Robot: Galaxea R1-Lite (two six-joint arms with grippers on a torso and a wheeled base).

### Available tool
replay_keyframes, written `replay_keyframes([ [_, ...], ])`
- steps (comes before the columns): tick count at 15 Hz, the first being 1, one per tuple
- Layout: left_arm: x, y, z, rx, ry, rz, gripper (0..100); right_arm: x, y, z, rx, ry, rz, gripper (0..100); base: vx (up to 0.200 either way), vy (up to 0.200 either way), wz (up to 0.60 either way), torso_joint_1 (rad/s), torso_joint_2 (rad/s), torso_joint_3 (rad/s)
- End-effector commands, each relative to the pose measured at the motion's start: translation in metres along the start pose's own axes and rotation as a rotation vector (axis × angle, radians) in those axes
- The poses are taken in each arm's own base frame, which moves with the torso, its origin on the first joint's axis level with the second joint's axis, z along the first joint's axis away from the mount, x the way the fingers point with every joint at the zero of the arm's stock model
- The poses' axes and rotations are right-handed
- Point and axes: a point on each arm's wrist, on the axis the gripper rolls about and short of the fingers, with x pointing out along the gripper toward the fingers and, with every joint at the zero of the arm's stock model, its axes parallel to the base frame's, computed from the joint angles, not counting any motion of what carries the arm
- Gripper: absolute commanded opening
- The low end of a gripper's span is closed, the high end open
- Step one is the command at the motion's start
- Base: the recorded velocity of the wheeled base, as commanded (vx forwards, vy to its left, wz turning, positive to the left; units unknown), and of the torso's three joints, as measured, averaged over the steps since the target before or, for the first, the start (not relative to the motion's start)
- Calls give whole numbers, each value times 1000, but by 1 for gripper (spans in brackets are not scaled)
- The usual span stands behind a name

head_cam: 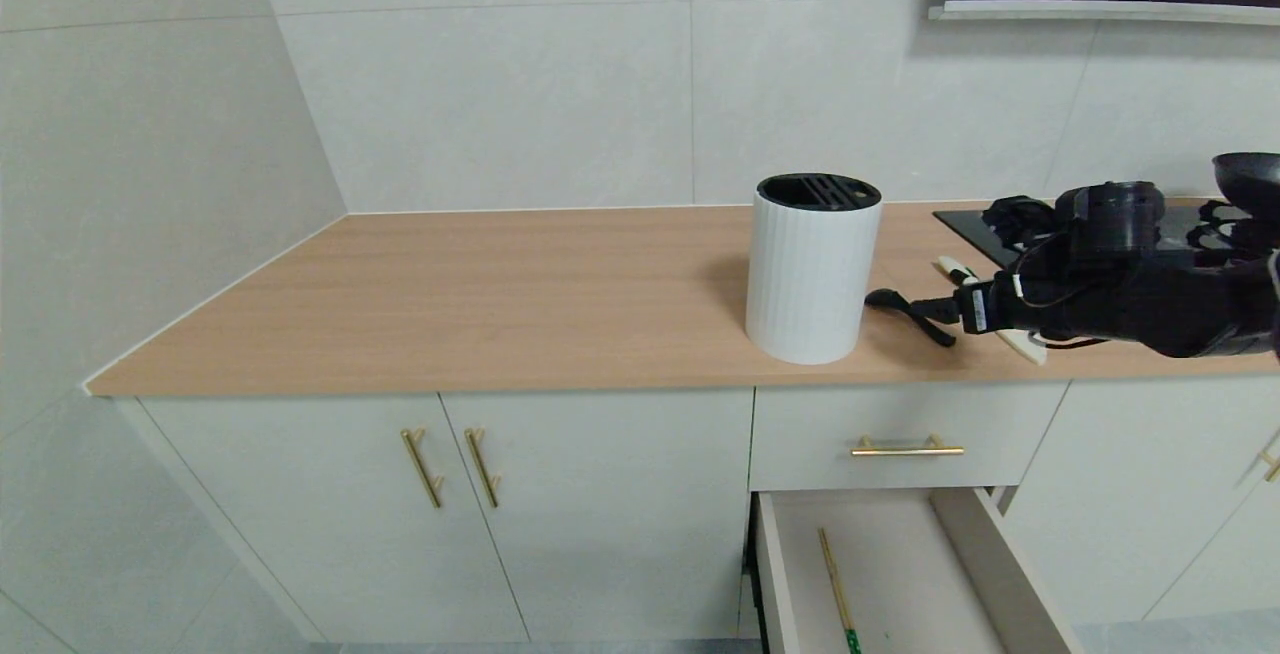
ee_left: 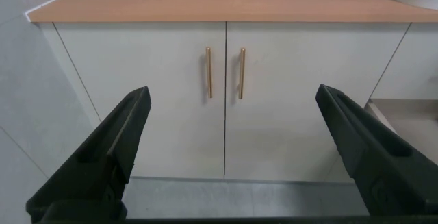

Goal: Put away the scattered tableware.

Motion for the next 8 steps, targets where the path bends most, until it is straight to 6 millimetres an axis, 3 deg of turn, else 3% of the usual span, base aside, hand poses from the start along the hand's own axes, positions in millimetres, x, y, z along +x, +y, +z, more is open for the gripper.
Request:
replay_keyframes([
  [1, 0, 0, 0, -1, 1, 1, 100, 40, -2, -25, -1, -4, 0, 100, 0, 0, 0, 0, 0, 0],
  [8, 0, 0, 0, 0, 1, 1, 100, 66, -12, -40, 29, -2, -12, 100, 0, 0, 0, 0, 0, 0],
])
